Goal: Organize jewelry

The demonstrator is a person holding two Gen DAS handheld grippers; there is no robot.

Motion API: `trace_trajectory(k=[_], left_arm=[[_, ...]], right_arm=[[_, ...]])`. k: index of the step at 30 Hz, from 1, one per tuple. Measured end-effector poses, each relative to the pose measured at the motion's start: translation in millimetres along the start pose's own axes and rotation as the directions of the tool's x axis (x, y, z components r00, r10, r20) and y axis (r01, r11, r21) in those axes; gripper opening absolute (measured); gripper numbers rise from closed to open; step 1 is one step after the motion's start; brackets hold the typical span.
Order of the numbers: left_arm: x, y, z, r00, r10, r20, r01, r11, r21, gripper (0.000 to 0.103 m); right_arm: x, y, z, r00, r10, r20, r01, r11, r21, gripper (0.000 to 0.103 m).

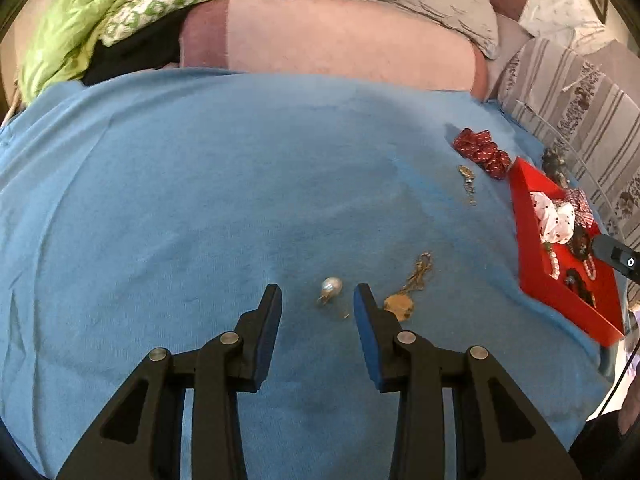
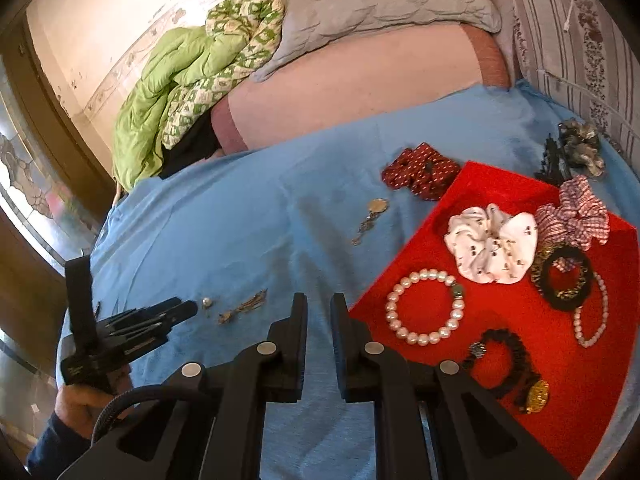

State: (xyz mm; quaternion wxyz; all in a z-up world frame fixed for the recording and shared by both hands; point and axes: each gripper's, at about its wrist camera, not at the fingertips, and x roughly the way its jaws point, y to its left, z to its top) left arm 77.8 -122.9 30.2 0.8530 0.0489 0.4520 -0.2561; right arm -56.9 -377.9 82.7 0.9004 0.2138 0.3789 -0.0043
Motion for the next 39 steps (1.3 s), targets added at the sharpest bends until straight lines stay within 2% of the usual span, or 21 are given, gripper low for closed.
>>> trace_trajectory(k=[2,4,5,10,13,15,20,29,32,34,37,38,39], left_arm=[[7,-10,3,1.0,0.005,0.007,-0.006,0.999,0.035,0.032],[16,-15,5,1.0,0.021,-0.004,-0.021,0.998,0.06,0.014],[21,-16,6,0.999,0.038,-0.014,-0.037,0.997,0.065,0.011],[21,-16,9,0.995,0.1,-0.004,-0.1,0.993,0.061,0.011],[9,2,12,0.998,0.07,0.012,-0.07,0.998,-0.011,0.011],[-4,10,14,0.997,0.069,0.042,-0.068,0.997,-0.026,0.011],[-31,30,15,0.994,0.051,0.095,-0.045,0.997,-0.07,0.011],[-50,48,13,0.993,0.031,0.117,-0.02,0.996,-0.09,0.011],[-53,51,11,0.993,0.027,0.119,-0.016,0.996,-0.089,0.011],[-55,52,9,0.992,0.03,0.119,-0.02,0.996,-0.087,0.011],[-55,53,7,0.993,0.031,0.114,-0.023,0.997,-0.077,0.011],[-55,52,7,0.993,0.033,0.113,-0.025,0.997,-0.074,0.011],[-56,52,7,0.993,0.035,0.114,-0.027,0.997,-0.07,0.011]], right_arm=[[4,3,0,1.0,0.007,-0.012,-0.007,1.0,-0.002,0.013],[9,7,0,1.0,0.015,-0.026,-0.015,1.0,-0.006,0.013],[12,8,-1,0.999,0.023,-0.035,-0.023,1.0,-0.007,0.013],[28,18,-3,0.993,0.085,-0.085,-0.084,0.996,0.014,0.013],[40,25,-5,0.984,0.134,-0.121,-0.131,0.991,0.032,0.016],[52,32,-7,0.972,0.173,-0.157,-0.167,0.985,0.048,0.018],[88,56,-13,0.95,0.202,-0.239,-0.197,0.979,0.047,0.021],[144,85,-17,0.942,0.151,-0.3,-0.141,0.988,0.055,0.022],[155,101,-12,0.956,0.075,-0.282,-0.079,0.997,-0.006,0.022],[160,113,-11,0.958,0.02,-0.285,-0.039,0.997,-0.062,0.022],[160,132,-17,0.963,-0.08,-0.257,0.024,0.977,-0.214,0.018],[158,136,-19,0.965,-0.092,-0.246,0.028,0.968,-0.251,0.017],[155,136,-19,0.967,-0.067,-0.246,0.004,0.969,-0.246,0.017]])
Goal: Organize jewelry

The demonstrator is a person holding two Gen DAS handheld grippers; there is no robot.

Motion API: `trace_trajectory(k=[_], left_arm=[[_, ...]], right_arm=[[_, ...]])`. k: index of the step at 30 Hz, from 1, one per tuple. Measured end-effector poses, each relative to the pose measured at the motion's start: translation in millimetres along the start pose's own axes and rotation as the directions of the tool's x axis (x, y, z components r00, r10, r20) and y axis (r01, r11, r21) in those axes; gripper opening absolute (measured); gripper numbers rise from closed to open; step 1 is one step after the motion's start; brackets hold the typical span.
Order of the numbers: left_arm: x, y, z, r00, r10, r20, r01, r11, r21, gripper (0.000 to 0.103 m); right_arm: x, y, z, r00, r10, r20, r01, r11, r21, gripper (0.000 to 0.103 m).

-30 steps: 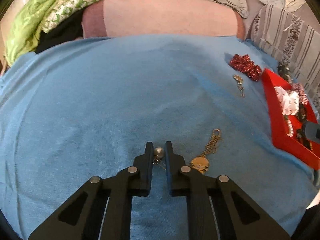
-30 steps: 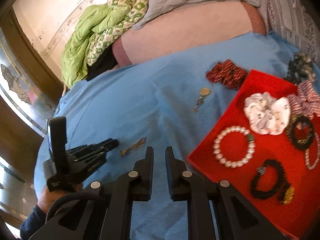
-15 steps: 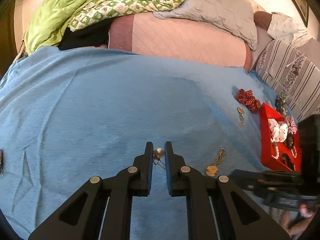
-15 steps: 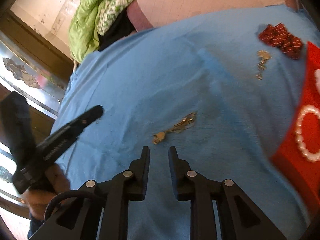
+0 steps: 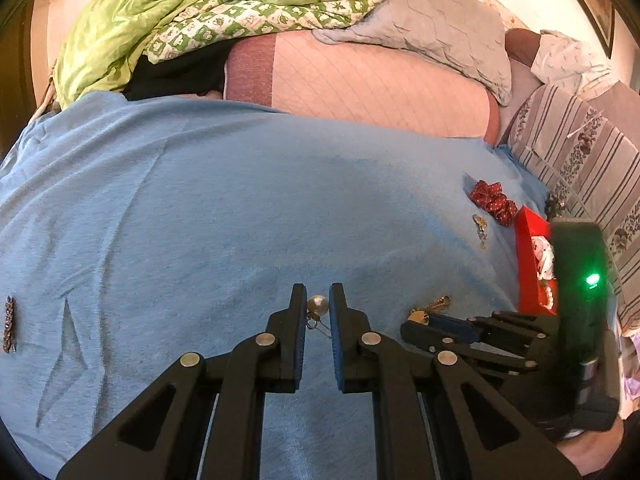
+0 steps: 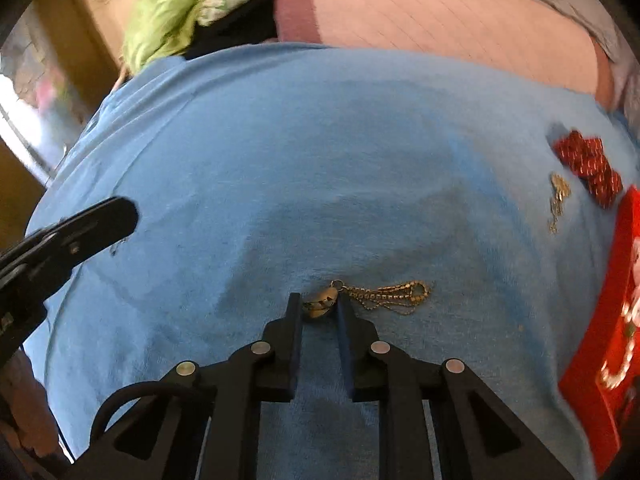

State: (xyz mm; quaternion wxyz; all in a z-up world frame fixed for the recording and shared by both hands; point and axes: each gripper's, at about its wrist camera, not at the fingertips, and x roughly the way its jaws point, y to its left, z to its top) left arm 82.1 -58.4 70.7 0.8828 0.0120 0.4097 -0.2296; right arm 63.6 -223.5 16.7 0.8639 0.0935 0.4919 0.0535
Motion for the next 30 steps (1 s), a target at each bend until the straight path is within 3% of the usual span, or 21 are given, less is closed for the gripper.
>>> trace_trajectory(k=[3,6,13,30], left_arm=[[-4,-3,1,1.0,-0.006,0.014,0.006,1.0,0.005,0.011],[-6,-9,2,1.0,-0.009,0.025,0.008,1.0,0.017,0.011],[-4,-28,4,0.999,-0.01,0.041,0.008,0.999,0.046,0.011],[6,-49,-1,0.999,0.02,0.031,-0.024,0.992,0.12,0.011]], right_arm=[[-17,-8,-1,0.997,0.062,0.04,-0.063,0.998,0.016,0.017],[-44,-18,0,0.989,0.087,0.122,-0.09,0.996,0.015,0.017],[-82,-49,-7,0.966,0.147,0.214,-0.165,0.984,0.067,0.017],[-94,-50,-3,0.959,0.146,0.244,-0.171,0.982,0.084,0.017]])
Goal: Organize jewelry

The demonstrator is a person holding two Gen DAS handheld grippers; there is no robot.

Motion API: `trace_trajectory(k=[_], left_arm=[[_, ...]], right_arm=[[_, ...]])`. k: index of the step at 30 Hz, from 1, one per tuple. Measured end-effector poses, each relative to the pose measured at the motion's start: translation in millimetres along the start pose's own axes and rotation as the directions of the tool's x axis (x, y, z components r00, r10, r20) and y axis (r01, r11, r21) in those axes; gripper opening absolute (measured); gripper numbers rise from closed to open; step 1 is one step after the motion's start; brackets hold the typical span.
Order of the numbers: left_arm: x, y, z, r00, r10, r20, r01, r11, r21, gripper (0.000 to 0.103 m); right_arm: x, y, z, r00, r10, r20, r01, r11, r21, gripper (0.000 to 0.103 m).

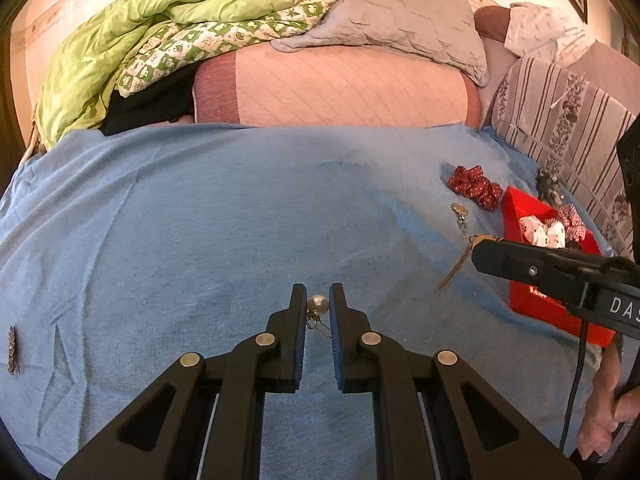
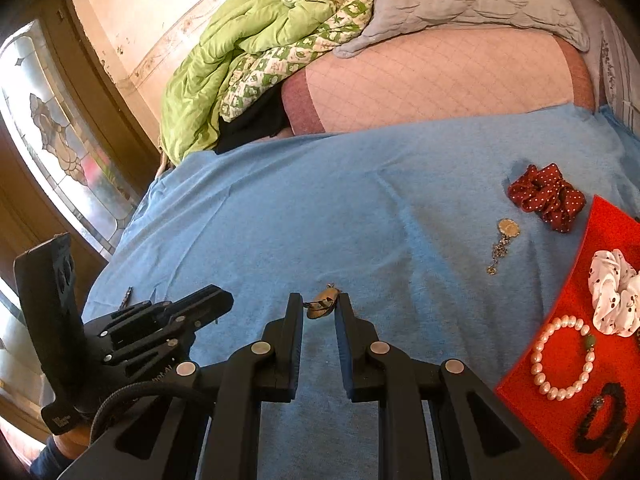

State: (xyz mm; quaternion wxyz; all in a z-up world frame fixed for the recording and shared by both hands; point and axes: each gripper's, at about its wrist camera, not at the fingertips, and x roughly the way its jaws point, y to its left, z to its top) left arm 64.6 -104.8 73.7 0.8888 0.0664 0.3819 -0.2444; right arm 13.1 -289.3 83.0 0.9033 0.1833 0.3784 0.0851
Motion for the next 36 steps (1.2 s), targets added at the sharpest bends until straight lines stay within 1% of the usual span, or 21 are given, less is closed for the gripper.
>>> trace_trajectory(k=[8,20,28,36], left_arm=[[-1,2,-1,1.0,0.003,0.001,-0.003,1.0,-0.001,0.011],[0,0,0,1.0,0.001,-0.003,-0.001,1.0,0.004,0.011],[3,-15,1,1.0,-0.01,-0.004,0.01,1.0,0.013,0.011],[5,-36,2,1.0,-0.027,-0.005,0.027,0.999,0.033,0.011]], right_arm=[[4,3,0,1.0,-0.002,-0.007,0.002,1.0,-0.008,0.018],[0,-5,0,1.0,-0.017,0.0,0.017,1.0,0.008,0.018],[-11,-16,0,0.999,-0.03,0.012,0.03,0.999,0.022,0.018],[-34,-37,0,0.998,-0.051,0.043,0.049,0.997,0.053,0.018]])
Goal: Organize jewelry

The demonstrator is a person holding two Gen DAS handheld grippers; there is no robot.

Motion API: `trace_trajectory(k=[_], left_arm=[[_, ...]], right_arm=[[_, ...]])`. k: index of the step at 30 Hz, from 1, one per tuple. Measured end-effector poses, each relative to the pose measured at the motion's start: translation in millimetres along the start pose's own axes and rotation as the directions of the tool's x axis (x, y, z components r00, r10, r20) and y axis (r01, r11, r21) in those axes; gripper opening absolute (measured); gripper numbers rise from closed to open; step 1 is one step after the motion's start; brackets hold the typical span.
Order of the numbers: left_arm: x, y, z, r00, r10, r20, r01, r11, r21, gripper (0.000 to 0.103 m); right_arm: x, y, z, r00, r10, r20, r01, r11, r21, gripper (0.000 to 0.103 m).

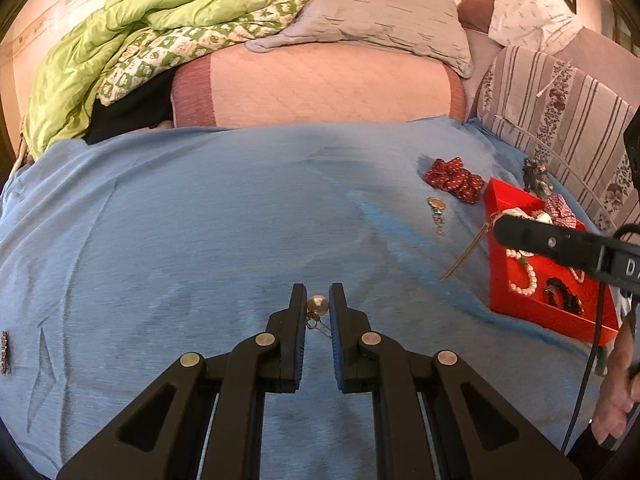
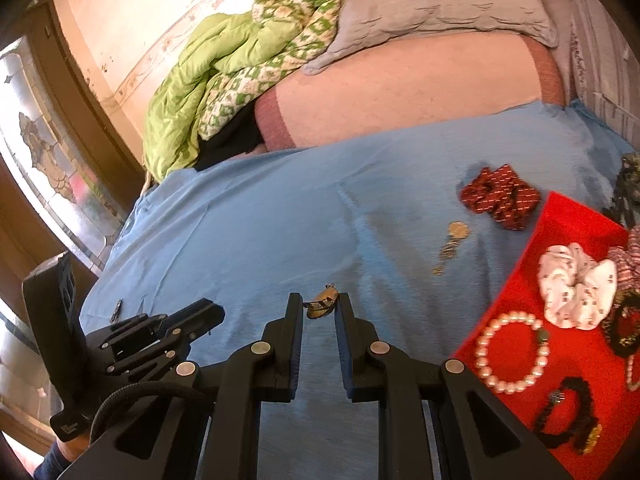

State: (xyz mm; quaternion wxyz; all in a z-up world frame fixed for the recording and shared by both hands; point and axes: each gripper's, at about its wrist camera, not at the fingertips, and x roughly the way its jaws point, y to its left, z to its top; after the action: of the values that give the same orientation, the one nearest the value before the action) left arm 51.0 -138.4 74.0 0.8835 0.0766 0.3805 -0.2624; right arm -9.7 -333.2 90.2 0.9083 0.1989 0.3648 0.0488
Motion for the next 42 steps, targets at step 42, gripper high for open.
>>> trace_trajectory(k=[42], left_arm=[[46,-300,-11,0.924,-0.347,-0.162,0.375,0.905,0.202,0.011]], right_arm=[[-141,-233,-47,0.977,-0.21,0.025,0.171,0.851,0.496,0.018]])
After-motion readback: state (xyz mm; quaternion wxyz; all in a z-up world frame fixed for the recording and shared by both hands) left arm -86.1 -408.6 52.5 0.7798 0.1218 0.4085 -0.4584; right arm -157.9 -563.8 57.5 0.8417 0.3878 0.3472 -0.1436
